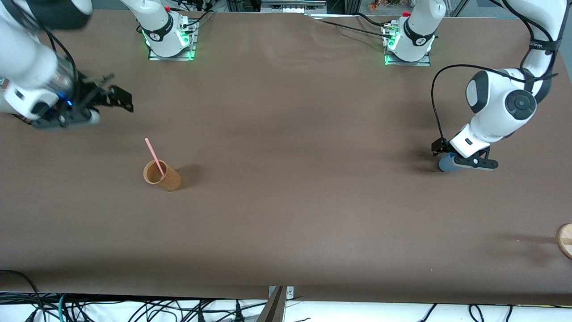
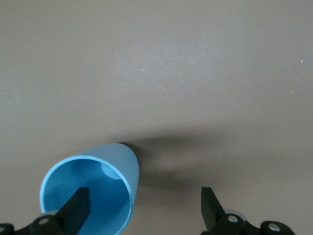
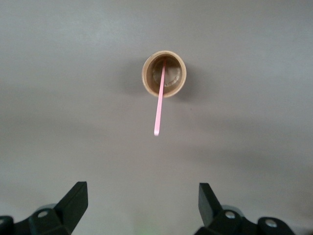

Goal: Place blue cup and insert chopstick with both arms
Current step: 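Reach the left gripper to the blue cup while the right gripper approaches the chopstick, then grasp the blue cup with the left gripper while the right gripper grasps the chopstick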

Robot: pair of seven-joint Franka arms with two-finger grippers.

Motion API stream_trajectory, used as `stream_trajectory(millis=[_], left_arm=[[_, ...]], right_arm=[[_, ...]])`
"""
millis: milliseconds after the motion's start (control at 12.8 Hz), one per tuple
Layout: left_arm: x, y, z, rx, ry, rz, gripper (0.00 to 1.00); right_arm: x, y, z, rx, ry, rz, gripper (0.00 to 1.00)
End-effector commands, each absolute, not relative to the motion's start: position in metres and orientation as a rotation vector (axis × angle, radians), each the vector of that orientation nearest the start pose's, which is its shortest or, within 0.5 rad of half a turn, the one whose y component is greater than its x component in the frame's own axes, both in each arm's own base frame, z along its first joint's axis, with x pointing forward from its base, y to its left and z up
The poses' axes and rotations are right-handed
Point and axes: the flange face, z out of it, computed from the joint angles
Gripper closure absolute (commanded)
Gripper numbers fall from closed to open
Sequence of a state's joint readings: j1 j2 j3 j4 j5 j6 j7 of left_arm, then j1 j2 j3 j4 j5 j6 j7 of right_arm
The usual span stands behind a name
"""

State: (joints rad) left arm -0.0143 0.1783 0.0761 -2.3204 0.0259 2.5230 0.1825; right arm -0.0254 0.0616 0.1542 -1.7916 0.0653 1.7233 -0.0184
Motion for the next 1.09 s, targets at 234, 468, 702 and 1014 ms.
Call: stream_trajectory(millis=[234, 468, 702, 1014], left_arm=[[0.494, 0.038, 0.245, -3.08, 0.269, -0.107, 0.2], [0.495, 0.042, 0.241, -3.082, 0.255, -0.097, 1.0], [0.498, 0.041, 0.244, -3.083, 0.241, -0.102, 1.0], [0.512, 0.042, 0.258, -3.081, 0.238, -0.102, 1.0]], right_arm=[[0.606, 0.077, 0.365, -3.023, -0.212, 0.374, 0.0], [0.613, 0.077, 0.334, -3.014, -0.205, 0.393, 0.06], [0.614, 0.077, 0.323, -3.012, -0.202, 0.407, 0.21], [0.614, 0.077, 0.309, -3.008, -0.201, 0.437, 0.5]])
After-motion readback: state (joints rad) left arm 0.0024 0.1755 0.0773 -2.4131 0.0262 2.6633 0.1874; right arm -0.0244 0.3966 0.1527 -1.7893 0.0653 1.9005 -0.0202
